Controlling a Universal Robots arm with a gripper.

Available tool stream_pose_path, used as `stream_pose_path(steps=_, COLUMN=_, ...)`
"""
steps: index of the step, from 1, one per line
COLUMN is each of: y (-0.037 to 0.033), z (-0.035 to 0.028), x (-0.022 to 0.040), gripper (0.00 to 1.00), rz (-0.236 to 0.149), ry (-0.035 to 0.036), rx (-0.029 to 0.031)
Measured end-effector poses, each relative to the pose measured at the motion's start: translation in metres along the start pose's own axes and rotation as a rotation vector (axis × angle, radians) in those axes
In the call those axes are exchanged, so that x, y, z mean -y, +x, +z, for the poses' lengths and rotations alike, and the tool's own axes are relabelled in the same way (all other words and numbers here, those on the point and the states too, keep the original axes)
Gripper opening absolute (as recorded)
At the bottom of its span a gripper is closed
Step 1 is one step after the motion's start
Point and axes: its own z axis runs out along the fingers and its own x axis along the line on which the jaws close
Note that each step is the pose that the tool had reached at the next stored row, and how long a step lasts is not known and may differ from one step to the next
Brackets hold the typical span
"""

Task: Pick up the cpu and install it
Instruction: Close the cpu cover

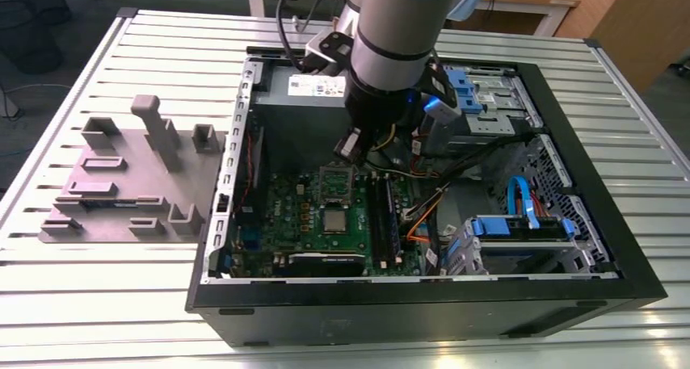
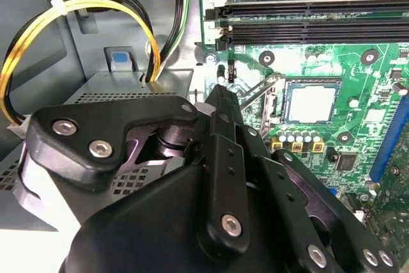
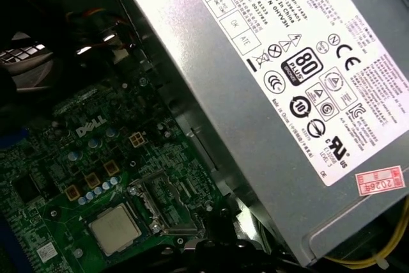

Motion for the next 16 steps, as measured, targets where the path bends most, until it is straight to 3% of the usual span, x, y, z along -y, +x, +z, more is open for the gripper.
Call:
stream_pose_path(steps=6, y=0.0003, z=-0.0014, x=-0.0006, gripper=0.1, rz=-0.001, ry=0.0019, rx=-0.0029)
stream_pose_path(steps=12, y=0.0016, z=-0.0016, x=-0.0004, gripper=0.1, rz=-0.001, ry=0.0111, rx=-0.0174)
stream_pose_path(steps=16, y=0.0036, z=-0.0016, x=-0.0004, gripper=0.1, rz=-0.002, ry=0.0123, rx=-0.0192)
